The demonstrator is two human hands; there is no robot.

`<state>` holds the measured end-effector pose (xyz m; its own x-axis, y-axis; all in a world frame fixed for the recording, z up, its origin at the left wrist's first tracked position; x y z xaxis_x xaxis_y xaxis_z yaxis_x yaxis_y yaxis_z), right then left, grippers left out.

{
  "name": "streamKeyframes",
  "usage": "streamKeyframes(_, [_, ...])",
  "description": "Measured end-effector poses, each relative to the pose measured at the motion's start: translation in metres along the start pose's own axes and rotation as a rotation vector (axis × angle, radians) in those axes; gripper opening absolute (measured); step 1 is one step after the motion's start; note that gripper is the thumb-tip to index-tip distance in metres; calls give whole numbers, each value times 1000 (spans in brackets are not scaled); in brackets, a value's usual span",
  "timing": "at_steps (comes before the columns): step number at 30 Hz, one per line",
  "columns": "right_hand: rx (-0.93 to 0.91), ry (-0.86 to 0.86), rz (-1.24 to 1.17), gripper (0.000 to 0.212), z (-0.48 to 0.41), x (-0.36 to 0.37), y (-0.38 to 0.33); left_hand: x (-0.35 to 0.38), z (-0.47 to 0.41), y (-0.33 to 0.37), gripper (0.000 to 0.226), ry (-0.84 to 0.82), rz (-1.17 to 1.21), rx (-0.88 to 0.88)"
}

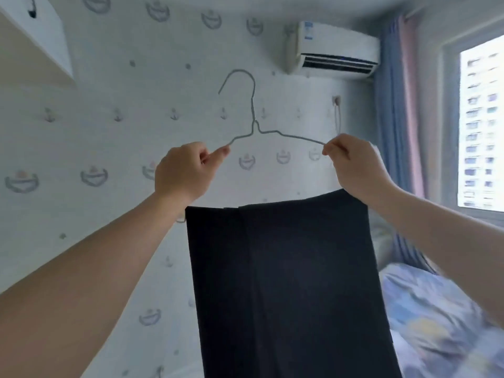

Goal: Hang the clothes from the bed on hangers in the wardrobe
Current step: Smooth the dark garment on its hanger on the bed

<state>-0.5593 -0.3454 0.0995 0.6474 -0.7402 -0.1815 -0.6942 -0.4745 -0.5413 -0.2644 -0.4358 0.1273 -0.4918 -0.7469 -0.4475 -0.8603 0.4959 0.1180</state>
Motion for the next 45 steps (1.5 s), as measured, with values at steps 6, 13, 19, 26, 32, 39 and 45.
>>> streamKeyframes(6, [268,-28,167,18,95,-80,157,179,81,93,56,-404,335,86])
streamKeyframes(13, [614,-22,312,18,235,-134,278,351,212,171,52,-808,591,124])
streamKeyframes(19, [836,27,437,24,319,-155,325,455,293,229,53,-1067,784,255])
streamKeyframes(26, [978,175,555,19,359,-183,342,510,322,302,52,-1210,919,410])
streamKeyframes(32, [1097,291,571,17,384,-211,361,545,340,367,51,-1269,958,521])
streamKeyframes(39, [1158,381,559,20,406,-265,405,574,363,452,50,-1359,942,595])
streamKeyframes(45, [1276,352,503,20,424,-321,472,613,398,522,44,-1416,830,601])
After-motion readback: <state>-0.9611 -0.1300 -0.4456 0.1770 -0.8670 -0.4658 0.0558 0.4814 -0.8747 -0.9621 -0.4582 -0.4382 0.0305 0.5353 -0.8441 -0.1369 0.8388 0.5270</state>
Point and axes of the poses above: each hand's wrist, its own z-axis away from the middle knuckle, its own x-axis out of the palm, y = z × x, the point moved 8 cm from there along -z, towards the middle knuckle, and after that the axes turned 11 degrees about -z, right-handed, at the moved point
